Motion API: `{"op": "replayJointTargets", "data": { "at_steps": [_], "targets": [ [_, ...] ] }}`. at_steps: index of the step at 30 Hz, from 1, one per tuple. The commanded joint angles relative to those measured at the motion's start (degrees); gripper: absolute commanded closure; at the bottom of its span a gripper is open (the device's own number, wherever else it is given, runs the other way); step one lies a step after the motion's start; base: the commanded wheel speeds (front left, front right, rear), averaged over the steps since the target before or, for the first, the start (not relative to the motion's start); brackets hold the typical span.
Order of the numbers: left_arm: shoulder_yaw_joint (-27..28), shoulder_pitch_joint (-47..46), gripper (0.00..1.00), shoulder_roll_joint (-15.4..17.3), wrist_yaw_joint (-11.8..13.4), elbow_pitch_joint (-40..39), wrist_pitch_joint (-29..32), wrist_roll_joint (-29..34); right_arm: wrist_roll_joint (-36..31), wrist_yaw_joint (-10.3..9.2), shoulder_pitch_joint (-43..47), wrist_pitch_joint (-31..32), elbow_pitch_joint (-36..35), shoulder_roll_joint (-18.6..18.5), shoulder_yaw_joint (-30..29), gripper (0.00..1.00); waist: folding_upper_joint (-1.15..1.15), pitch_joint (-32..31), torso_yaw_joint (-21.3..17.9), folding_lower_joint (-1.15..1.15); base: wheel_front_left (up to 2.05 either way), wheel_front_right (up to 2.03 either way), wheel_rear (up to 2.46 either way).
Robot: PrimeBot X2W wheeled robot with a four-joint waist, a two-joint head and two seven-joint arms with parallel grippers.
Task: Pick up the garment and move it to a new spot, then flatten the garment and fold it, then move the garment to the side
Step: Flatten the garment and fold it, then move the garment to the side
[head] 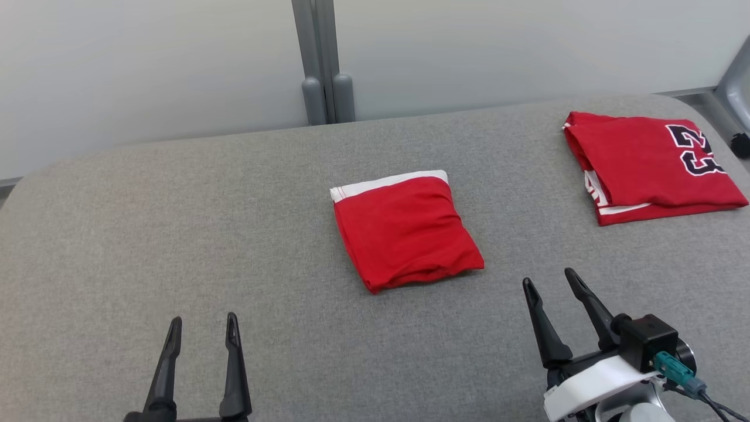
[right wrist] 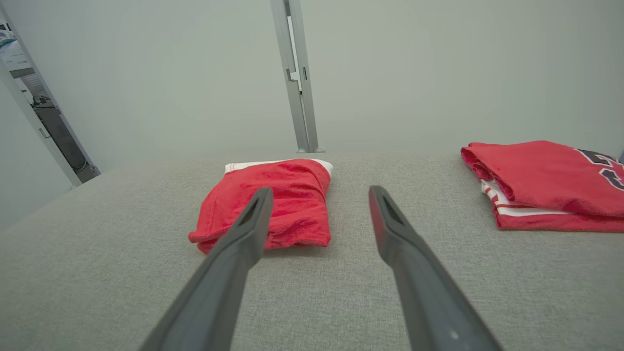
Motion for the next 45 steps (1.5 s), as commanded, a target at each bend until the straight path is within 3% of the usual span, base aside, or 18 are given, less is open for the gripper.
{"op": "replayJointTargets", "data": {
  "at_steps": [1,45],
  "targets": [
    [0.21,1.4,0.0,0.07,0.28,0.51,-0.16,0.91,-0.02,-0.06,1.17,-0.14,-0.15,0.28,-0.47,0.0,0.0,-1.45,-0.75,0.0,0.0,0.0,0.0],
    [-0.02,3.44,0.0,0.08,1.1,5.67,-0.16,1.44,1.74,-0.06,3.6,-0.15,-0.03,-0.14,0.12,0.0,0.0,-3.51,0.3,0.0,0.0,0.0,0.0]
  ]
}}
